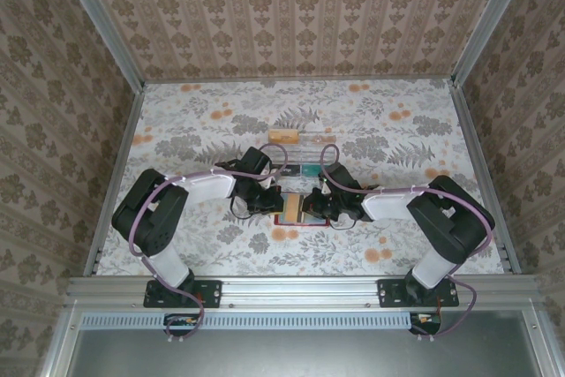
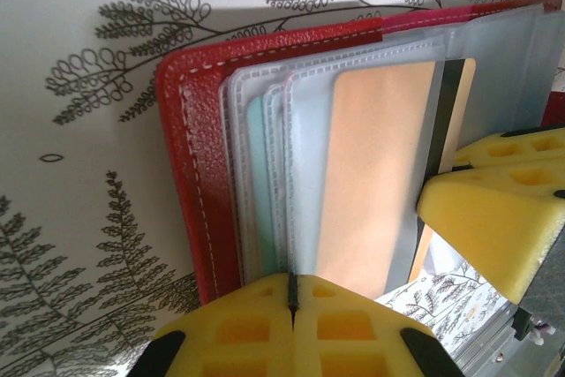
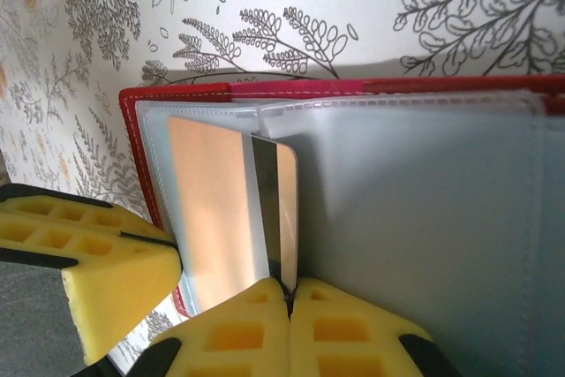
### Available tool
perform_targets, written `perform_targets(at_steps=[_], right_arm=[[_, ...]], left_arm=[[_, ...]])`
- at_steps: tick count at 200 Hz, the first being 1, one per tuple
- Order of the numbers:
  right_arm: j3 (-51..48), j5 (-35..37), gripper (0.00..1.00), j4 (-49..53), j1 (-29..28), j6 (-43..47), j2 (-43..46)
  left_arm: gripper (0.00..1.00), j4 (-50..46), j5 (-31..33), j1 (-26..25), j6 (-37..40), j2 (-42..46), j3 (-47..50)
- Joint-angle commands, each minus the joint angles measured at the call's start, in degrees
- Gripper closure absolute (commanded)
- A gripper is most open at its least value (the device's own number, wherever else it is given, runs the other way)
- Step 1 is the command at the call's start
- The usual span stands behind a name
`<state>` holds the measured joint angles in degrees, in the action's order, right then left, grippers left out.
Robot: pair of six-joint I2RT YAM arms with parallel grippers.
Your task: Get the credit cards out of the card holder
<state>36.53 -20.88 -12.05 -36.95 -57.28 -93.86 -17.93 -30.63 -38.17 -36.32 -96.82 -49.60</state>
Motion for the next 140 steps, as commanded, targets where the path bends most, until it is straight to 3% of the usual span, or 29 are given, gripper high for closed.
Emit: perform_targets(at_steps=[1,140], right_arm=[[-0.1,1.4,0.94,4.0,0.3,1.0,0.0],[-8.4,0.8,0.91,8.1,5.6,3.7,10.8]], left_arm=[[1.0,-3.0,1.9,-0.1,1.0,-1.2,-0.1],[1.0,-3.1,2.0,-0.1,1.1,-1.1,0.0]])
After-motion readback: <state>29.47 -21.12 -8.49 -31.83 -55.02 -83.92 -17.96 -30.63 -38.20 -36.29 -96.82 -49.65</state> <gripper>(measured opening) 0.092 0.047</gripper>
